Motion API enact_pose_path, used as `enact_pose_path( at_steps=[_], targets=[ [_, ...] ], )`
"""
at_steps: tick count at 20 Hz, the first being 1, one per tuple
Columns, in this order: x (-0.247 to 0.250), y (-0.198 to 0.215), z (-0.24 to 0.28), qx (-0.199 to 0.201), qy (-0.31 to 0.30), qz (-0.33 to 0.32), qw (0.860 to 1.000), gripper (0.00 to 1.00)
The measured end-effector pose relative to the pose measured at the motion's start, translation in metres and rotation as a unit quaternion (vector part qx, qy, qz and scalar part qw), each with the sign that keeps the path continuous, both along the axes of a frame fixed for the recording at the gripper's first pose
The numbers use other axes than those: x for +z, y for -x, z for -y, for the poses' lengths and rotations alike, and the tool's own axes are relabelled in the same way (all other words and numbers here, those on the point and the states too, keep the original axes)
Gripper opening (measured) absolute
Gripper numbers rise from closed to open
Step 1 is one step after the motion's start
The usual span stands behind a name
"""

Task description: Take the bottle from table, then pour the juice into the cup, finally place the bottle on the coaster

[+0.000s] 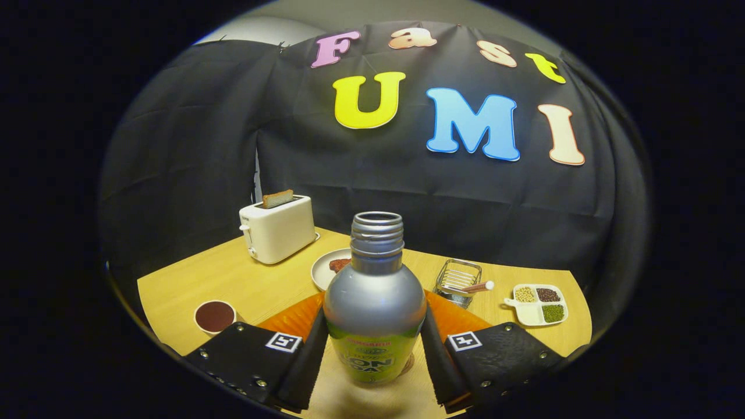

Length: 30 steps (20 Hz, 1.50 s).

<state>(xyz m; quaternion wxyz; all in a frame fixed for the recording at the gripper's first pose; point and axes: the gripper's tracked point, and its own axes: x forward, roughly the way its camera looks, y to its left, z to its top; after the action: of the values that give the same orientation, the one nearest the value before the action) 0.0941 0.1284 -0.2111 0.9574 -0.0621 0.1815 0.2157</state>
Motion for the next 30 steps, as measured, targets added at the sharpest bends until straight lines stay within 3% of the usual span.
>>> enact_pose_path(
  at_steps=[12, 21, 25, 26, 30],
  targets=[
    [-0.053, -0.047, 0.015, -0.046, -0.037, -0.018, 0.998, 0.77],
    [-0.071, -0.047, 0.018, -0.055, -0.049, -0.003, 0.997, 0.77],
    [-0.07, -0.044, 0.019, -0.045, -0.037, -0.002, 0.998, 0.86],
    [-0.064, -0.043, 0.021, -0.048, -0.034, 0.002, 0.998, 0.98],
    [-0.009, -0.03, 0.022, -0.061, -0.042, 0.036, 0.997, 1.0]
  ],
)
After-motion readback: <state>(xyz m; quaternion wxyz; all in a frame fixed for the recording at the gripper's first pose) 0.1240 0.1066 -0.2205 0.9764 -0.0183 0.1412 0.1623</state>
